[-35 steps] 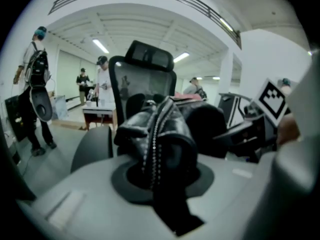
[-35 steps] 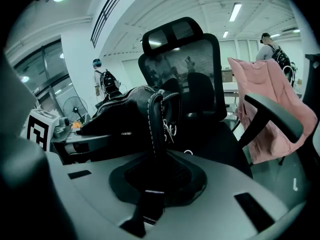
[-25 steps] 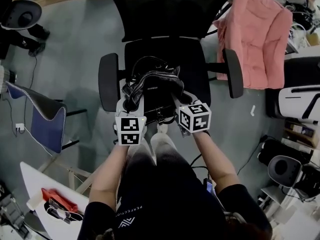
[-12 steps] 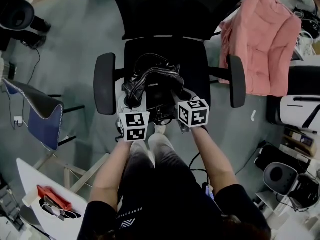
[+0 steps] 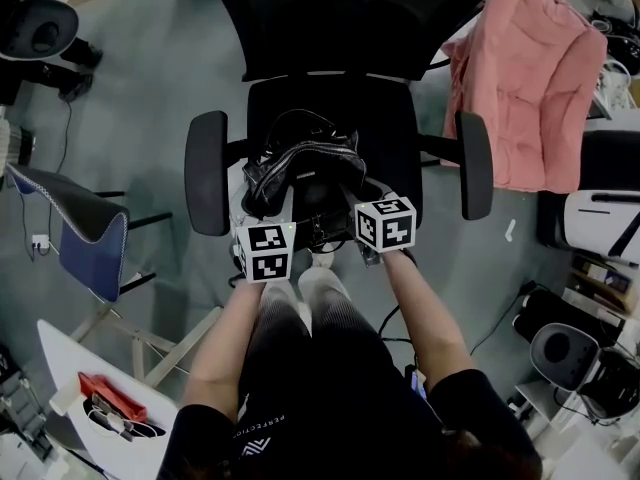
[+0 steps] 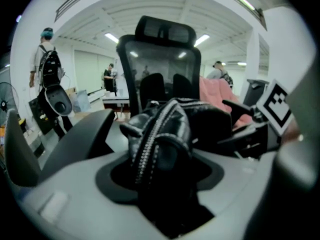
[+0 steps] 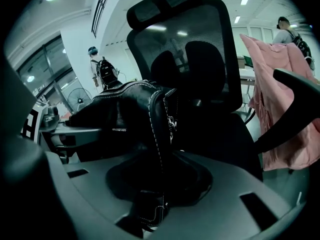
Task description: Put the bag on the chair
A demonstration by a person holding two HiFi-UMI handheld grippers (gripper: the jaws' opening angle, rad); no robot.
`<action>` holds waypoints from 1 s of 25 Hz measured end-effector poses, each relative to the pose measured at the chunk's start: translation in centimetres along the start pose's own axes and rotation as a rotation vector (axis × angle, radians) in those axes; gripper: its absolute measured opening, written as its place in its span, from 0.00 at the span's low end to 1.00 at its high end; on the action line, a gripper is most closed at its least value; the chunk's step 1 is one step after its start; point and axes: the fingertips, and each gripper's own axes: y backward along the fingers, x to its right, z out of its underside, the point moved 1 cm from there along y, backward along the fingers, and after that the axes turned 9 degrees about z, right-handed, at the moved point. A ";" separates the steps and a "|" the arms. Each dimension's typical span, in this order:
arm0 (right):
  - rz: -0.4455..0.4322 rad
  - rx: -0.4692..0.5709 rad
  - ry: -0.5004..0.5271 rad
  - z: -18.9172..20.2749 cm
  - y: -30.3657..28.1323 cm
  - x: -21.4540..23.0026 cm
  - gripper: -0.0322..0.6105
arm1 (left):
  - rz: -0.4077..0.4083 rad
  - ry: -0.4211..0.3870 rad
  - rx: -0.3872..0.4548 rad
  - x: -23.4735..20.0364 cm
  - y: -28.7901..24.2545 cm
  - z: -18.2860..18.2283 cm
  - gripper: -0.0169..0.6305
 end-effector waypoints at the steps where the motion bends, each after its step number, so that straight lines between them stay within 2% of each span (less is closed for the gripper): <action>1: 0.002 -0.006 -0.003 0.1 -0.2 0.1 0.20 | 0.003 -0.001 -0.004 0.0 -0.2 0.0 0.45; 6: 0.013 -0.020 -0.006 0.1 -0.6 0.4 0.24 | 0.011 -0.014 -0.008 -0.1 -0.7 -0.4 0.53; 11: 0.006 -0.044 -0.010 0.5 -0.2 0.7 0.32 | 0.038 -0.001 -0.027 0.2 -0.3 -0.4 0.59; 19: -0.010 -0.052 -0.015 0.9 0.8 1.1 0.44 | 0.095 0.007 -0.059 0.8 0.6 -0.1 0.61; 25: -0.027 -0.028 -0.010 0.4 1.8 0.5 0.46 | 0.095 0.033 -0.049 0.9 1.4 0.1 0.61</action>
